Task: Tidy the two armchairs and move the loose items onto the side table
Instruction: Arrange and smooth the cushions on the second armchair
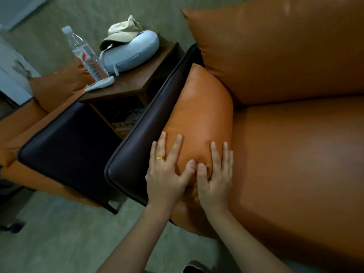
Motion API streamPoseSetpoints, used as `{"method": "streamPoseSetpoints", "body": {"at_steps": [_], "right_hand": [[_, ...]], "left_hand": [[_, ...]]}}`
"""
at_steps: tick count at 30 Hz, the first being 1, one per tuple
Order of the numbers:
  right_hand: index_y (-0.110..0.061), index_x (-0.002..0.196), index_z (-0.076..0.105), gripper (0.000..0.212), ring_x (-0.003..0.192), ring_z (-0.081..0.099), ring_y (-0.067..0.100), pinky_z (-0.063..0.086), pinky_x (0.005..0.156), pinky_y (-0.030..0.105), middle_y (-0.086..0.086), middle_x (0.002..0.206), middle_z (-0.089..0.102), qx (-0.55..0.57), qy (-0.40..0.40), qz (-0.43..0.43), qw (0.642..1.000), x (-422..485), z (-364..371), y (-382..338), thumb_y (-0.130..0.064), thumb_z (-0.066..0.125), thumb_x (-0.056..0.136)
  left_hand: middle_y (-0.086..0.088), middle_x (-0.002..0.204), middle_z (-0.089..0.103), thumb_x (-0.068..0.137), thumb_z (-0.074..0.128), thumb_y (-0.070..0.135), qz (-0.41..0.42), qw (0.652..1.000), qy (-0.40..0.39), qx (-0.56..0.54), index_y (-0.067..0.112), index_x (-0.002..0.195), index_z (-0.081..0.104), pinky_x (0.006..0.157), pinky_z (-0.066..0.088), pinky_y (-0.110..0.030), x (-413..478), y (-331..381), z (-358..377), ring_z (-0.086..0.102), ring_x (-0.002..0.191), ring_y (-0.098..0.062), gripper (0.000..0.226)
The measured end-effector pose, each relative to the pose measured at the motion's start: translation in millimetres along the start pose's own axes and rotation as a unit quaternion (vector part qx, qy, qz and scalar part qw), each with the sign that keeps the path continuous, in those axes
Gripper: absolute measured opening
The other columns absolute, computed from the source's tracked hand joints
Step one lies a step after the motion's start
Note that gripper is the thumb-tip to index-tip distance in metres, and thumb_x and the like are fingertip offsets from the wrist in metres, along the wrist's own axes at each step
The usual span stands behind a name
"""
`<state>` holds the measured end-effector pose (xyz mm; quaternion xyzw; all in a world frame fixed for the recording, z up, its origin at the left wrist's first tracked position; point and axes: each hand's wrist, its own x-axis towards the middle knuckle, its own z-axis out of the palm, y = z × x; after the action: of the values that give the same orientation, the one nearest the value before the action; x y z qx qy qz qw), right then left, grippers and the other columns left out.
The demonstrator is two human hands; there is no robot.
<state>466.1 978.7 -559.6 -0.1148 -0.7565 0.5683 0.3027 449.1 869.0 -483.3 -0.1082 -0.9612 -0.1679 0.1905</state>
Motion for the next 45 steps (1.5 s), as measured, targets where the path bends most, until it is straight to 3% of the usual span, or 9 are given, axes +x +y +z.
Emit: {"method": "streamPoseSetpoints", "body": {"at_steps": [6,11,15,19,23,31,37,42,45], "right_hand": [[-0.045,0.153,0.028,0.058,0.155,0.007,0.022,0.022,0.122,0.052,-0.008,0.167,0.014,-0.017,-0.01,-0.004,1.0,25.2,6.4,11.5,-0.056,0.036,0.097],[-0.06,0.151,0.006,0.062,0.154,-0.01,0.012,0.007,0.123,0.039,-0.02,0.166,-0.008,-0.041,-0.152,0.021,0.987,26.5,-29.5,-0.6,-0.068,0.032,0.096],[-0.057,0.152,0.008,0.062,0.153,-0.009,0.01,0.011,0.124,0.04,-0.018,0.167,0.0,-0.123,-0.265,0.003,0.956,44.6,-83.8,-6.7,-0.064,0.037,0.098],[-0.045,0.155,0.02,0.064,0.155,0.0,0.019,0.016,0.124,0.041,-0.004,0.167,0.016,-0.157,-0.209,0.01,0.965,67.8,-162.9,-7.3,-0.044,0.053,0.1],[-0.043,0.156,0.022,0.067,0.155,0.0,0.017,0.018,0.12,0.04,-0.006,0.167,0.015,-0.193,-0.146,0.053,0.969,86.5,-249.3,-17.5,-0.04,0.056,0.099],[-0.029,0.155,0.035,0.06,0.155,0.007,0.019,0.016,0.122,0.039,0.0,0.165,0.025,-0.297,-0.038,0.054,0.952,115.7,-423.3,-39.5,-0.031,0.053,0.098],[-0.027,0.158,0.024,0.069,0.155,0.005,0.026,0.005,0.123,0.048,0.004,0.166,0.02,-0.463,-0.081,0.053,0.881,168.2,-512.0,-54.3,-0.037,0.053,0.096],[-0.027,0.16,0.01,0.071,0.155,-0.001,0.024,0.005,0.124,0.047,0.004,0.168,0.008,-0.527,-0.108,0.065,0.841,208.0,-534.0,-34.7,-0.045,0.042,0.1],[-0.03,0.161,0.004,0.073,0.155,-0.003,0.02,0.006,0.124,0.045,-0.001,0.169,0.0,-0.52,-0.14,0.104,0.836,218.5,-534.0,-12.3,-0.054,0.037,0.1]], "left_hand": [[0.005,0.166,0.015,0.089,0.038,0.07,0.009,1.0,0.01,0.008,0.047,0.153,0.023,0.101,0.046,-0.058,22.1,1.0,21.0,0.019,0.152,-0.028,0.07],[0.007,0.167,0.012,0.089,0.031,0.074,0.001,0.999,-0.027,0.027,0.047,0.154,0.02,0.106,0.041,-0.059,18.0,6.6,3.1,0.019,0.151,-0.027,0.071],[0.002,0.165,0.019,0.093,0.029,0.074,-0.001,0.995,-0.069,0.078,0.047,0.154,0.02,0.11,0.035,-0.057,26.7,22.5,-24.5,0.03,0.146,-0.03,0.067],[-0.006,0.167,0.012,0.093,0.028,0.074,-0.021,0.979,-0.177,0.099,0.048,0.155,0.015,0.112,0.032,-0.06,58.1,48.4,-42.5,0.024,0.147,-0.039,0.068],[0.0,0.167,0.013,0.095,0.031,0.07,0.054,0.965,-0.213,0.143,0.05,0.152,0.02,0.113,0.015,-0.071,76.8,97.5,-20.7,0.011,0.152,-0.033,0.062],[0.007,0.165,0.02,0.101,0.038,0.058,0.212,0.942,-0.256,-0.039,0.041,0.153,0.029,0.116,0.004,-0.069,82.8,299.4,41.6,0.013,0.154,-0.021,0.056],[0.009,0.167,0.013,0.102,0.037,0.055,0.328,0.889,-0.29,-0.135,0.039,0.156,0.024,0.12,0.003,-0.064,106.5,448.6,77.8,0.002,0.155,-0.016,0.058],[0.006,0.166,0.016,0.105,0.036,0.049,0.337,0.862,-0.307,-0.22,0.035,0.156,0.028,0.124,0.009,-0.044,143.7,528.4,112.8,0.003,0.155,-0.019,0.054],[0.002,0.166,0.02,0.103,0.036,0.052,0.312,0.837,-0.345,-0.288,0.041,0.152,0.033,0.124,0.01,-0.053,157.3,557.6,151.5,0.006,0.154,-0.024,0.051]]}}
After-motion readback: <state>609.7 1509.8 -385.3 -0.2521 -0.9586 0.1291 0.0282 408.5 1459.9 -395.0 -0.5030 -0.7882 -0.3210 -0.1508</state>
